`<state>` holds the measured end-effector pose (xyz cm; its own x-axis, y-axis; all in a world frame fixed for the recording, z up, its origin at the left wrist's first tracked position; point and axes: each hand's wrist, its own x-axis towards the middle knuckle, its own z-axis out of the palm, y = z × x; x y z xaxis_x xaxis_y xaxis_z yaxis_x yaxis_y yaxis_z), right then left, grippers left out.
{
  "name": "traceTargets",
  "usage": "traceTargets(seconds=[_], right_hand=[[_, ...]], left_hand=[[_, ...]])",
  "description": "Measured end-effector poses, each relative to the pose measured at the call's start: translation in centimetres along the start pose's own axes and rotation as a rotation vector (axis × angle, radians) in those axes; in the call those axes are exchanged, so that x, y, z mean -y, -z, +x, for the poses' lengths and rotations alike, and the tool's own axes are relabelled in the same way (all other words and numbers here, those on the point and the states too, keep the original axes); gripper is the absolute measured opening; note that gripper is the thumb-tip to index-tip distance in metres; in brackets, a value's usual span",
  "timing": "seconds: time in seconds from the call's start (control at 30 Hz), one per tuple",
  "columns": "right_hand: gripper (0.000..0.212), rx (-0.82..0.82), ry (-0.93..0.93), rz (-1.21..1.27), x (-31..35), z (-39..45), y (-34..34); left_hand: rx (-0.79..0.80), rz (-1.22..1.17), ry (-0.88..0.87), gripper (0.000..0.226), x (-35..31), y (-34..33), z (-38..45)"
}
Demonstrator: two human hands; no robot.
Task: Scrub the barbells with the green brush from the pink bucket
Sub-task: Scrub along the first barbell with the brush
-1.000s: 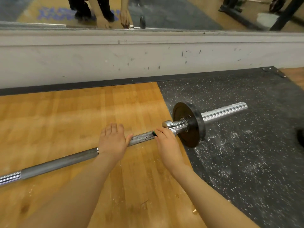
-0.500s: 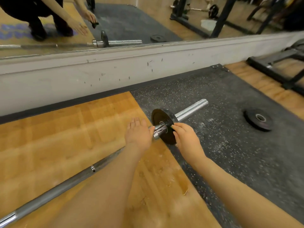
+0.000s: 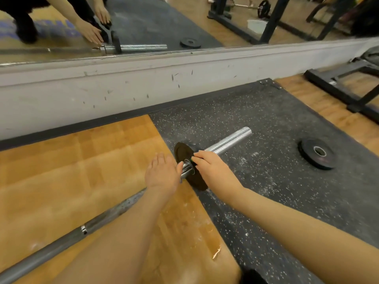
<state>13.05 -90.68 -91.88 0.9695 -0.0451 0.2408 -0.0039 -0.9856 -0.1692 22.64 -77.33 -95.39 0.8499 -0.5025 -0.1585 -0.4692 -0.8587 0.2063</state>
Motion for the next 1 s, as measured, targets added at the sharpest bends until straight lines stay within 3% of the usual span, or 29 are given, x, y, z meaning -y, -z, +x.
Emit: traceTargets(seconds=[0.13,0.43,0.63,0.8,1.0], right_hand=[[0.035,-0.036,-0.013,0.101,-1.3,2.3,-1.4],[0.031,-0.094,0.143,0.209,-5.0,3.5,-4.9],[0.03,-0.242,-0.179,0.468,-7.7,5.1,-2.8],[0.03,-0.204,-0.113,0.481,-7.6,7.1,-2.8],[0.031,-0.065,0.035,0.458,-5.7,7.7,-4.5]], left_hand=[[-0.029,-0.007,0.049,0.06,-1.3,-1.6,1.5],[-0.038,-0.055,0.164,0.056,-2.0,-5.0,3.5],[-0.101,-0.238,0.234,0.077,-2.3,-5.7,3.4],[-0.122,-0.262,0.257,0.055,-2.2,-5.6,3.4],[-0.121,-0.377,0.252,0.055,-1.4,-5.6,3.2]])
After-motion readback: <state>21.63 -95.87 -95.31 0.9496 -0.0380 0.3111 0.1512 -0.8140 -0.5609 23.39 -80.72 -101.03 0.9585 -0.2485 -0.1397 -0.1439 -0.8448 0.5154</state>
